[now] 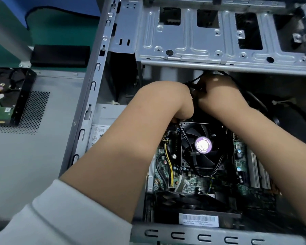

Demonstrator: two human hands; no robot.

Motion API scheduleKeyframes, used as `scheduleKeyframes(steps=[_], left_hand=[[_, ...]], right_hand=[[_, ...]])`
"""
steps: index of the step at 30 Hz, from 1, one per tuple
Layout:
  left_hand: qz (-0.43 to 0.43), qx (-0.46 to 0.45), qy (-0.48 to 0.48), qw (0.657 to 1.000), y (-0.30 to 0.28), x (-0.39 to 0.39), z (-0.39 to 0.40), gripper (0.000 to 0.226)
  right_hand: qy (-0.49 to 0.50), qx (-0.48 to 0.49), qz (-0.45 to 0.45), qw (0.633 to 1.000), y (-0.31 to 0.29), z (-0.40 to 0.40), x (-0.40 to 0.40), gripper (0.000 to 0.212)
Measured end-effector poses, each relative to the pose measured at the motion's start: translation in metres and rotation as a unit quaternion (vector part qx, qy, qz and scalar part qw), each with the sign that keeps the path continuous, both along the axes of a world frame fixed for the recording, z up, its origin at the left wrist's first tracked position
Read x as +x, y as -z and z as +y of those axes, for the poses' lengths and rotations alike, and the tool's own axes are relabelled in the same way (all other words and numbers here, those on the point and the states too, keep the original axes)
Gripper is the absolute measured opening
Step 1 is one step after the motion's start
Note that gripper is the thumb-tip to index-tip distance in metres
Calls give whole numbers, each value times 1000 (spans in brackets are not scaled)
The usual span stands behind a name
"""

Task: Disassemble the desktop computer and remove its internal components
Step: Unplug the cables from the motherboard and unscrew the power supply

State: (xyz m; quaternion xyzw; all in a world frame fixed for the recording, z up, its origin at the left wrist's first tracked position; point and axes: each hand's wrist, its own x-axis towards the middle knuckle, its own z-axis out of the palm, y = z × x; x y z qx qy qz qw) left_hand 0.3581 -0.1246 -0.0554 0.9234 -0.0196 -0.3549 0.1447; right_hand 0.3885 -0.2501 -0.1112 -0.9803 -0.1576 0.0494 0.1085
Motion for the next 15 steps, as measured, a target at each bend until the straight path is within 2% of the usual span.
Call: scheduleKeyframes(steps=[7, 11, 15], left_hand=[[-9, 5, 12, 1000, -1, 1, 0, 23], [-16, 4, 15, 1000, 1, 2, 0, 23], [-18, 8, 20, 1000, 3, 3, 1, 24]], right_hand=[[-14, -13, -9, 1000, -1, 5, -8, 20], [9, 16, 19, 1000, -2, 3, -5, 14], [-17, -5, 41, 999, -8, 1, -1, 14]])
